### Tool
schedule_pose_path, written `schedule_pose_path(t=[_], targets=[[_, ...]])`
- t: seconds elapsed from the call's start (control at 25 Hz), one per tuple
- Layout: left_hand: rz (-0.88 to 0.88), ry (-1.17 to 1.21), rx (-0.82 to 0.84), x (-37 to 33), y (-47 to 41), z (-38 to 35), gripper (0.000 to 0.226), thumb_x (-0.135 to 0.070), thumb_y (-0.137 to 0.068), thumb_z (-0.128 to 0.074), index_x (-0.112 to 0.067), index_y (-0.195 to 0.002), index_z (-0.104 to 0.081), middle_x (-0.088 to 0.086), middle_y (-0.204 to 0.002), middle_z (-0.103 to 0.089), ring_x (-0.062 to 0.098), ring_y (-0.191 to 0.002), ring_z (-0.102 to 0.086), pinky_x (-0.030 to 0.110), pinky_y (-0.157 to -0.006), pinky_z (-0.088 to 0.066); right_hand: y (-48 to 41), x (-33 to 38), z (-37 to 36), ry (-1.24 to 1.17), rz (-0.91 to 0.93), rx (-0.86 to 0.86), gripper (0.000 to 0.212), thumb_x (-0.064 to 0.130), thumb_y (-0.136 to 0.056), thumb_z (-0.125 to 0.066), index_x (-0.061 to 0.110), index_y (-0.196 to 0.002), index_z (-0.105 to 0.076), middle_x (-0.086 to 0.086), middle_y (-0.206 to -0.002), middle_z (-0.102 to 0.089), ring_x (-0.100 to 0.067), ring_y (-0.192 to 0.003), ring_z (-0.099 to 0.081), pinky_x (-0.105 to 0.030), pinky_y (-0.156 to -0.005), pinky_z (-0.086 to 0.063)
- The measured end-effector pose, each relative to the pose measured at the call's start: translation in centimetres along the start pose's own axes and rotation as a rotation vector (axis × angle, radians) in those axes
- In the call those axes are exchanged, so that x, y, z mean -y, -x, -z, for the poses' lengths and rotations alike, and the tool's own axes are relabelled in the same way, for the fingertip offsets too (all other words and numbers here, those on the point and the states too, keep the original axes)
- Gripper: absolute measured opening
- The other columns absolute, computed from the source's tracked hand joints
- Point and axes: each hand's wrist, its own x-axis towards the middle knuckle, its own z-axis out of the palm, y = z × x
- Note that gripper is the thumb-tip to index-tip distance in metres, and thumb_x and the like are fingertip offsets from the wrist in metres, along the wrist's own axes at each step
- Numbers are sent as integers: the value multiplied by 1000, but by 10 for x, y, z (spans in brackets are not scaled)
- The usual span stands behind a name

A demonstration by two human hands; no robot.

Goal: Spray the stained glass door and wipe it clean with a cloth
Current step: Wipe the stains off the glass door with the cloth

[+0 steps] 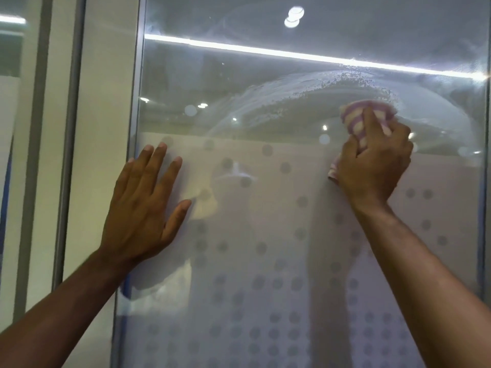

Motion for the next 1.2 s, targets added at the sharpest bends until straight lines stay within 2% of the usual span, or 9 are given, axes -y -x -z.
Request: schedule_pose_path(t=[0.12,0.24,0.4,0.56,0.64,0.72,0.84,0.92,1.2], targets=[[3,20,-12,0,0,-3,77,-56,-108,-38,-11,-169,-30,19,-179,-21,38,-168,-18,58,-135,-20,30,47,-15,-3,215,50,50,32,-95,-55,28,-145,-61,-22,-155,-50,-46,-119,-57,-46,-99,-43],[-1,54,-24,1,1,-1,77,-58,-109,-31,-10,-169,-31,19,-179,-22,38,-168,-19,58,-136,-19,91,86,-16,-87,517,124,42,20,-98,-60,23,-139,-67,-26,-158,-49,-47,-110,-61,-48,-92,-46],[-21,120,-31,1,4,1,83,-64,-108,-23,-8,-169,-28,19,-178,-23,38,-168,-19,61,-134,-20,187,94,3,-203,787,248,42,11,-98,-63,25,-136,-71,-22,-152,-57,-41,-125,-61,-46,-95,-50],[-40,170,-42,5,6,3,88,-69,-107,-15,-8,-168,-30,20,-178,-25,38,-167,-20,61,-134,-20,188,78,10,-162,974,282,35,17,-101,-67,28,-134,-72,-17,-136,-70,-39,-96,-69,-45,-76,-52],[-41,170,-45,5,6,3,88,-69,-107,-15,-8,-168,-32,20,-178,-25,37,-167,-20,61,-134,-20,151,78,2,-87,967,175,31,16,-99,-69,27,-127,-75,-19,-134,-71,-40,-86,-69,-45,-70,-50],[-38,169,-43,5,7,4,87,-69,-107,-15,-9,-168,-33,19,-177,-26,38,-167,-21,60,-134,-21,100,82,-10,28,818,60,30,16,-100,-65,28,-127,-71,-20,-127,-72,-44,-84,-66,-48,-67,-48],[-41,158,-30,4,6,3,89,-70,-107,-15,-8,-168,-32,19,-178,-25,38,-167,-19,60,-135,-20,31,88,-20,127,445,18,39,28,-101,-53,30,-139,-61,-19,-134,-62,-45,-109,-61,-49,-86,-50],[-42,164,-35,5,6,2,91,-71,-106,-14,-7,-168,-31,19,-178,-25,38,-167,-19,60,-135,-20,18,96,-27,101,329,28,48,31,-99,-52,29,-147,-57,-16,-146,-56,-41,-123,-56,-47,-99,-48],[-36,374,-103,6,7,-1,98,-75,-105,-13,-1,-166,-30,22,-176,-29,37,-166,-24,64,-133,-21,118,130,-24,-109,746,171,40,15,-101,-58,21,-139,-68,-22,-154,-55,-44,-110,-62,-46,-88,-48]])
